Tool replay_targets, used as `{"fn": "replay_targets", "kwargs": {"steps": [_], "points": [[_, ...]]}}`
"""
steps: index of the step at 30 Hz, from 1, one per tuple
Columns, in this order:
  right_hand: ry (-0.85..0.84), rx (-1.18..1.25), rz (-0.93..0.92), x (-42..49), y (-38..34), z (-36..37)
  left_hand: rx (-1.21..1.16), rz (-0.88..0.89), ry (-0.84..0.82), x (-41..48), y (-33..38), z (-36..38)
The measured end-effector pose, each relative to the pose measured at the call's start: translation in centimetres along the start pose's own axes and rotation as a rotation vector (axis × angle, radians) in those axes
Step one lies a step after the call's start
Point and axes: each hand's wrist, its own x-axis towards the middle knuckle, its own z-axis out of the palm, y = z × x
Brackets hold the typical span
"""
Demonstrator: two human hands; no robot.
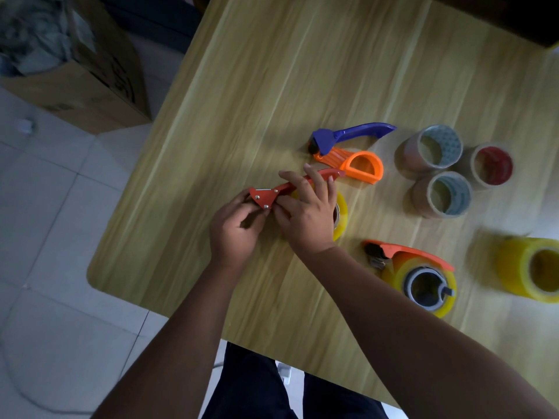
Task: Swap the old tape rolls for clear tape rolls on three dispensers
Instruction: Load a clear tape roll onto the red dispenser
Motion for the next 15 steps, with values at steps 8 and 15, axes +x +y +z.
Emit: {"fn": "replay_targets", "kwargs": {"steps": [8, 15], "points": [[-0.127, 0.02, 0.08, -1.0, 1.2, -4.1, -0.034, 0.035, -0.022, 0.4, 0.5, -0.5], [-0.625, -0.334, 0.077, -0.8, 1.9, -7.3, -0.001, 0.124, -0.04, 0.7, 0.7, -0.9]]}}
